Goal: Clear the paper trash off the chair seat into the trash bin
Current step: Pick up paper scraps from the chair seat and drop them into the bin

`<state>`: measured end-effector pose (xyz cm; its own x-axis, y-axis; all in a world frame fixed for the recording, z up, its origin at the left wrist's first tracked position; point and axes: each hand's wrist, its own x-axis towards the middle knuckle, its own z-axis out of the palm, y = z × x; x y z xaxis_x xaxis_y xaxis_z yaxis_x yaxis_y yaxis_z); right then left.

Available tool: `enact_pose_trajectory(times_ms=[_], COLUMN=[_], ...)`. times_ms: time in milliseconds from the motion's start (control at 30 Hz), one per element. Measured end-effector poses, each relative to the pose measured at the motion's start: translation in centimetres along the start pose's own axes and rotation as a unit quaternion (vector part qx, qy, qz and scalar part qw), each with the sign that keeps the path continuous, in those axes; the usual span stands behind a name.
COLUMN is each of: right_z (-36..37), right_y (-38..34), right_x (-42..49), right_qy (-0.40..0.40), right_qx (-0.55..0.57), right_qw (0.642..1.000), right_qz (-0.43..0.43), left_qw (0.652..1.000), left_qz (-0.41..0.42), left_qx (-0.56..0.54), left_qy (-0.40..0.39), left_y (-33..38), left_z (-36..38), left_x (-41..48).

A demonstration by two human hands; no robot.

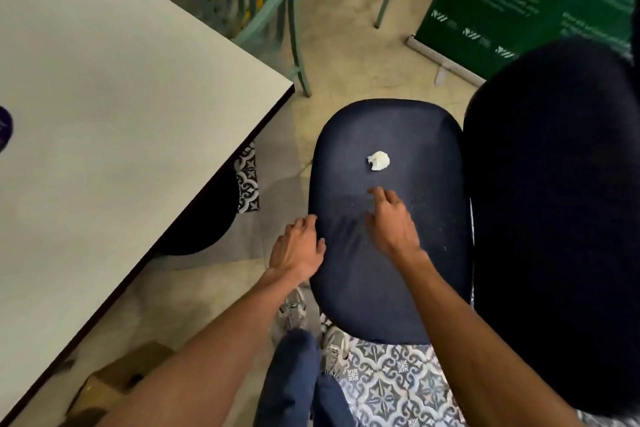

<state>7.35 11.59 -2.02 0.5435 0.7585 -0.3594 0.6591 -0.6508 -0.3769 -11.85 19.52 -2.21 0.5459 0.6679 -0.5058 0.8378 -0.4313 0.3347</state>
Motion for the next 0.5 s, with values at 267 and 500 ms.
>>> enact_pose_trajectory(times_ms=[267, 500], right_z=[1.0, 4.3], right_y=[2.5, 3.9], right_x=[10.7, 15.0], right_qy=[-0.008, -0.035], right_qx=[-0.009, 0.036], right_qw=[0.999, 0.998], right_qz=[0.032, 0.039], left_qw=[0.991, 0.978], left_qz=[0.093, 0.121], left_qx=[0.080, 0.131], left_qy=[-0.061, -0.110], left_y=[1.5, -0.8], left_z=[4.1, 7.6], left_x=[11.2, 12.6])
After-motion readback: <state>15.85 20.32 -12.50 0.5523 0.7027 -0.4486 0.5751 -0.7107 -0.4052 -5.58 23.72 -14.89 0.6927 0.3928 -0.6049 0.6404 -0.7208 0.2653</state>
